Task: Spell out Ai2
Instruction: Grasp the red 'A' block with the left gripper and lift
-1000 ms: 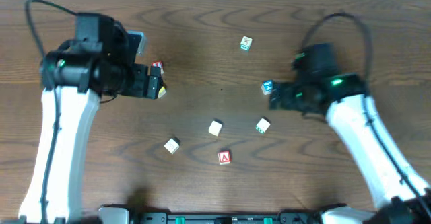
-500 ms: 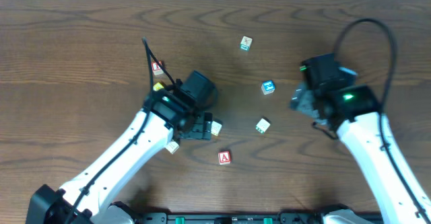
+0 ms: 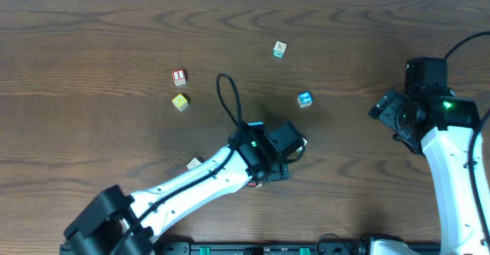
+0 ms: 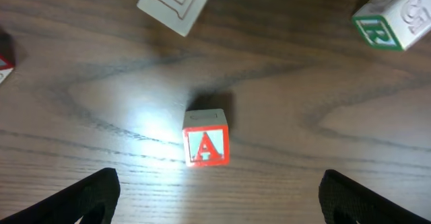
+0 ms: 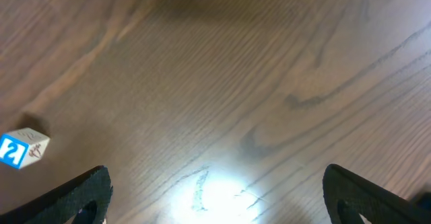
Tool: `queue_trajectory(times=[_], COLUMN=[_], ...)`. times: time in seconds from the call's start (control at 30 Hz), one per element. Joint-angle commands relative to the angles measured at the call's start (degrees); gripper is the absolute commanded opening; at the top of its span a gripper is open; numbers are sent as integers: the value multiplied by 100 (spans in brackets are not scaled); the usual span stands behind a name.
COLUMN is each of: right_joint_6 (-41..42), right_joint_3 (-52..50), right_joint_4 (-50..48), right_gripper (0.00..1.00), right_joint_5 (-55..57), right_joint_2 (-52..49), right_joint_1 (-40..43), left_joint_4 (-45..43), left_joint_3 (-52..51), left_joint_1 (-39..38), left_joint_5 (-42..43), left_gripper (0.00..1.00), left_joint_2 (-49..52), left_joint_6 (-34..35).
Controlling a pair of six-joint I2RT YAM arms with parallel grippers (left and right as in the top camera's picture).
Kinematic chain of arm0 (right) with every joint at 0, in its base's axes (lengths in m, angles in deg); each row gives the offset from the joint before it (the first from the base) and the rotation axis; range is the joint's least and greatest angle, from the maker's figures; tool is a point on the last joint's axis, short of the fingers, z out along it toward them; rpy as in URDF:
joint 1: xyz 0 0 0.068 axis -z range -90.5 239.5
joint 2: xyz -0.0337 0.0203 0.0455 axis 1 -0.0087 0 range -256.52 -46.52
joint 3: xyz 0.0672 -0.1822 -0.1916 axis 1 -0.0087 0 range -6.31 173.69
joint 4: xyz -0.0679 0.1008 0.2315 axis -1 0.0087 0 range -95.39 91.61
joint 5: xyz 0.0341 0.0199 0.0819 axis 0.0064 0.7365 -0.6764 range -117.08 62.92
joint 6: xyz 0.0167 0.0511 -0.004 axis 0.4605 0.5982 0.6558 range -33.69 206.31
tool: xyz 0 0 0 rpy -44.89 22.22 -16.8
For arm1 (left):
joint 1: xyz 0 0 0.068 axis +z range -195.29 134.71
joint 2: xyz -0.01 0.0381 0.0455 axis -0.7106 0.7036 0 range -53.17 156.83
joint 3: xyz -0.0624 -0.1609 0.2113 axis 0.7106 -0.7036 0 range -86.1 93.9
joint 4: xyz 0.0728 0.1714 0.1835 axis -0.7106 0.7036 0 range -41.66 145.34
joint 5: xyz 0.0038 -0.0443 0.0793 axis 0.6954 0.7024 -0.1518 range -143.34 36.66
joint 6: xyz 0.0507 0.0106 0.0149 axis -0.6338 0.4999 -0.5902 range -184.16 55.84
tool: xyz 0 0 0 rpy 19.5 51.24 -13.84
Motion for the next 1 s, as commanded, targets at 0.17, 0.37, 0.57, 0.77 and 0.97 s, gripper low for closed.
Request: queue_trajectory(times=[0.17,0.37,0.57,0.77,0.97], right_joint_6=[-247,-350,-404,-435,-437], right_joint_3=[76,76,76,76,76], right_joint_4=[52,39,48,48,55], right_gripper=[99,99,99,99,99], right_joint_5=[11,11,13,13,13], right_joint_2=[-37,-37,-37,-37,-37], right_joint_1=[37,37,37,37,37], left_joint_4=[11,-173,-181,-376,-457], left_joint_3=[-15,-15,-15,-20,-22], left_joint_1=[31,31,31,24,-11], left_joint_5=[4,-87,-221,-105,-118], left_gripper=[96,94,88,95,69], left_joint_2=[678,866,1078,1279,1281], left_joint_6=[638,638,584,306,17])
